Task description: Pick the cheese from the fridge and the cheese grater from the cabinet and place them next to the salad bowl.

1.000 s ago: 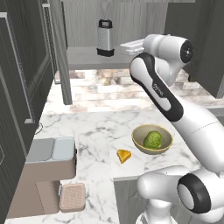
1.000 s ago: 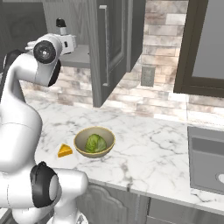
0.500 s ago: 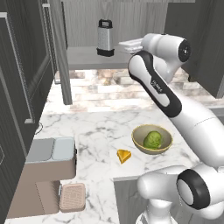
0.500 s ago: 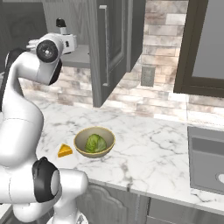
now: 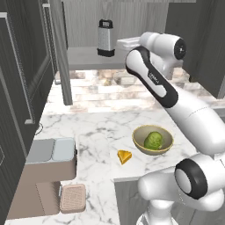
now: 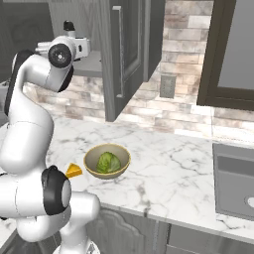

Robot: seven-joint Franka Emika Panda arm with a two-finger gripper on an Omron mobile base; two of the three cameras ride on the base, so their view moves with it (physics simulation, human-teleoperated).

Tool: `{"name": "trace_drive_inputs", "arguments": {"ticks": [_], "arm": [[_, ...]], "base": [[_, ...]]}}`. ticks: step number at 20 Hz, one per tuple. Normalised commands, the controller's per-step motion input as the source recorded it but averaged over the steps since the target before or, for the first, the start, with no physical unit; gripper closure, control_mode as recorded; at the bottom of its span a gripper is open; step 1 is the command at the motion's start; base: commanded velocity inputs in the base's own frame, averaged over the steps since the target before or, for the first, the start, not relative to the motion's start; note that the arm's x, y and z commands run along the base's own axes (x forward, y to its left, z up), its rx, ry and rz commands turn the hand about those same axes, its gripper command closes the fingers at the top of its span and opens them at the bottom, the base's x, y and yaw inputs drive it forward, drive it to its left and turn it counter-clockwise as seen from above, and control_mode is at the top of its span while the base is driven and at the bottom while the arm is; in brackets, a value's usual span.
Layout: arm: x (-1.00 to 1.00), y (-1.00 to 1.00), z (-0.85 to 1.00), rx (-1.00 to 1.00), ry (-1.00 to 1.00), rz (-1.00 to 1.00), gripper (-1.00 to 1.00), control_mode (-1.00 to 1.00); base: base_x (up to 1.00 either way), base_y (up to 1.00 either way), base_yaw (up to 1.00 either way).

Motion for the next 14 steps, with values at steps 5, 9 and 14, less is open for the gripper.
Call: {"name": "trace_drive_inputs", "arguments": {"ticks": [5, 9, 14], "arm": [[0.33, 0.0, 0.0, 0.02, 0.0, 0.0, -1.0, -1.0], [0.34, 0.0, 0.0, 0.01, 0.0, 0.0, -1.0, -1.0], [0.24, 0.0, 0.0, 0.01, 0.0, 0.0, -1.0, -1.0]], "base": [[0.0, 0.0, 0.0], [0.0, 0.0, 0.0], [0.0, 0.0, 0.0]]}}
